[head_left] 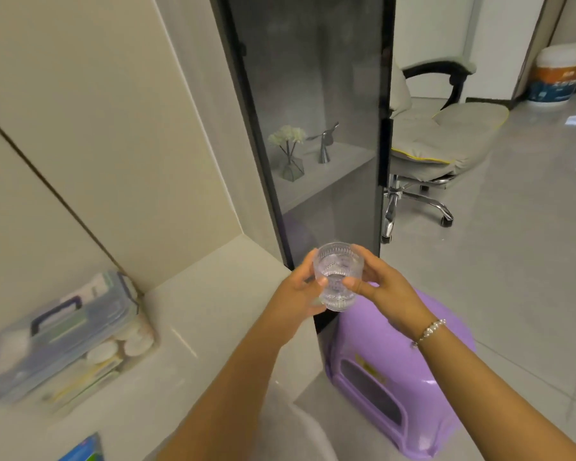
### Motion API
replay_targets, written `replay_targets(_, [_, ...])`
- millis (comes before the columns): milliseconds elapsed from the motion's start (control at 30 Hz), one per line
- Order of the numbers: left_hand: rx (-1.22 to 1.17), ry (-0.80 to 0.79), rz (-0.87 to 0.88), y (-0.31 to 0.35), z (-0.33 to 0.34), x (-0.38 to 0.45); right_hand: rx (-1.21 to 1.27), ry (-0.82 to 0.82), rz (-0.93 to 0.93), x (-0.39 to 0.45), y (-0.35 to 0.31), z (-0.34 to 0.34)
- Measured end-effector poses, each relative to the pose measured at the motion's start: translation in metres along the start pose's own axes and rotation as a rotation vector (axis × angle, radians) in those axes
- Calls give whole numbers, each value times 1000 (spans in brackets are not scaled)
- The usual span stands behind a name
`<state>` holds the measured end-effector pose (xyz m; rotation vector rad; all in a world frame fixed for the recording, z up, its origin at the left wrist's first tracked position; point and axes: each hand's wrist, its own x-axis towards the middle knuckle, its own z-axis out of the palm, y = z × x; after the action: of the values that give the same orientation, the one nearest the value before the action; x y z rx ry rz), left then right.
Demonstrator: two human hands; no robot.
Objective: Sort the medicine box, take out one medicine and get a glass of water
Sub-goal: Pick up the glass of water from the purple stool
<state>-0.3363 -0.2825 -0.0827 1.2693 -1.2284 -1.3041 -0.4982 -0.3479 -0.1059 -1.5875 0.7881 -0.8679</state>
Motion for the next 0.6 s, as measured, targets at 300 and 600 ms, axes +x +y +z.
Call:
replay_targets(300, [-29,348,67,31,-92,-105,-29,-204,-115,9,-71,120])
replay_targets(600, [-49,585,34,3,-165,-201,-27,-457,-72,13,-72,243])
